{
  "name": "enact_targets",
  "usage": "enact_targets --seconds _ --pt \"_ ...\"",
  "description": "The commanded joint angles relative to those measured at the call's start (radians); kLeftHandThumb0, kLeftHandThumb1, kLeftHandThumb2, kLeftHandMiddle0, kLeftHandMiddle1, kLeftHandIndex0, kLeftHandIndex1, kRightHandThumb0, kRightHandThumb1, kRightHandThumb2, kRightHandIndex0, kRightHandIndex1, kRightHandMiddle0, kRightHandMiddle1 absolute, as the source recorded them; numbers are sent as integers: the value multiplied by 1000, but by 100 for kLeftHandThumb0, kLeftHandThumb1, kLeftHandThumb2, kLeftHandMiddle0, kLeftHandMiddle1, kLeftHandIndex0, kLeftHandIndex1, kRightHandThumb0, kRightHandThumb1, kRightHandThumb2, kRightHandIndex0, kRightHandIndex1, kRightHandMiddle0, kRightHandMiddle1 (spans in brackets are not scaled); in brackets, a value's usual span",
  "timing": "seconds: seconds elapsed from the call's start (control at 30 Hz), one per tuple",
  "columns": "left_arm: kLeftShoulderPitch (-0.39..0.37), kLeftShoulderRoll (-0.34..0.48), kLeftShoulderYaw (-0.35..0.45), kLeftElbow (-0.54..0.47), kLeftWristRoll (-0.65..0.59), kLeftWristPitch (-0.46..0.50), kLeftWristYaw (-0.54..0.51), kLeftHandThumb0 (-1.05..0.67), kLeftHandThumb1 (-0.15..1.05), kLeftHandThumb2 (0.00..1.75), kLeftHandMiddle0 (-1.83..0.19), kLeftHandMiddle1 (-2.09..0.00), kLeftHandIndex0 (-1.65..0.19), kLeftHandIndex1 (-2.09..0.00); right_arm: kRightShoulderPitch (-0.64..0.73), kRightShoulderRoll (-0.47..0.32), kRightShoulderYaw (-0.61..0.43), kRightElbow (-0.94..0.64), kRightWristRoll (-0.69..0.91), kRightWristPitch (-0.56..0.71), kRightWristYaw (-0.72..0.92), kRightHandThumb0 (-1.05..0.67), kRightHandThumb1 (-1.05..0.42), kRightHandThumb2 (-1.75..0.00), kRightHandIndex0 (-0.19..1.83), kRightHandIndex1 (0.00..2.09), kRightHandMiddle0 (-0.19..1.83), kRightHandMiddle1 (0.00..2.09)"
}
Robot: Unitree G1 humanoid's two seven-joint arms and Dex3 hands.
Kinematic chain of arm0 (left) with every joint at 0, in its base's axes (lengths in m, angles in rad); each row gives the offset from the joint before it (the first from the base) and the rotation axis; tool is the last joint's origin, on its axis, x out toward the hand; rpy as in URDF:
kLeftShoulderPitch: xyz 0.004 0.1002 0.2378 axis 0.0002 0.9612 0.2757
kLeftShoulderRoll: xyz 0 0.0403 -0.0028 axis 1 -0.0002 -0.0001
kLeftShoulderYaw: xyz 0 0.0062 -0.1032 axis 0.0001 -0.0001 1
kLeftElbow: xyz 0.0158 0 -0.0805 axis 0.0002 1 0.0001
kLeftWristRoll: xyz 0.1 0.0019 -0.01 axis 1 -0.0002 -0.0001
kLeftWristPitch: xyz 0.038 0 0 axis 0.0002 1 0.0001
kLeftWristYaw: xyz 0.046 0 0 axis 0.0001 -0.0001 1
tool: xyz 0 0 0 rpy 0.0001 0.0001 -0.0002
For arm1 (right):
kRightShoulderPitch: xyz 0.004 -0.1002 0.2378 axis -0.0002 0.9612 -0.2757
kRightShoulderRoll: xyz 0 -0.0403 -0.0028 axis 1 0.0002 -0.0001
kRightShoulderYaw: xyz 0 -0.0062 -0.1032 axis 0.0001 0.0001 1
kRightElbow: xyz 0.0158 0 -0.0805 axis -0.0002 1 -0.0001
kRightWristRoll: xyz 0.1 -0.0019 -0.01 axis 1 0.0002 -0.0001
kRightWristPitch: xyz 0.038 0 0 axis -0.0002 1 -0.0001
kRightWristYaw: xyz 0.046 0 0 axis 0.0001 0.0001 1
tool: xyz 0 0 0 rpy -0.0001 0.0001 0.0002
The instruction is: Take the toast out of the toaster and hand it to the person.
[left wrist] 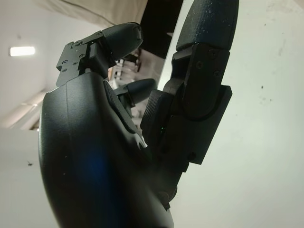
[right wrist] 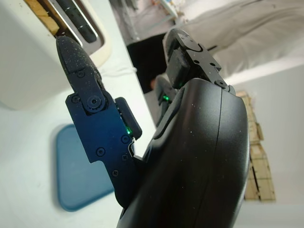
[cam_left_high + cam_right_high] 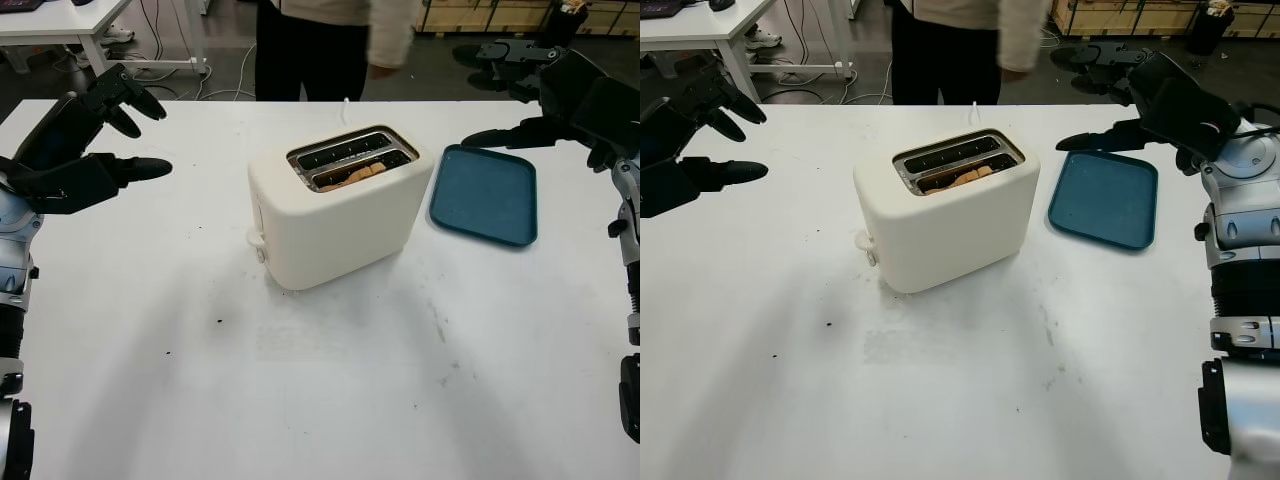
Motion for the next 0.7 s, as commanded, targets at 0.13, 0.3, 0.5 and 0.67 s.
enact_targets --seconds 0.13,0.3,0.5,0.67 --pt "10 -3 6 0 -6 1 13 -105 92 23 0 -165 0 -151 1 5 -6 7 2 -13 -6 -61 -69 0 2 65 37 1" --pt "7 -3 0 0 1 0 14 -105 92 23 0 -165 0 -151 9 0 -6 -6 0 -11 -5 -60 -70 0 2 67 38 1" --pt "9 -9 3 0 -5 0 19 -105 92 23 0 -165 0 -150 3 4 -9 -3 12 -5 1 -59 -69 0 0 69 37 0" --pt "12 -6 3 -2 -4 1 21 -105 92 23 0 -165 0 -150 0 6 -2 -10 -3 3 -14 -62 -68 0 0 70 38 1"
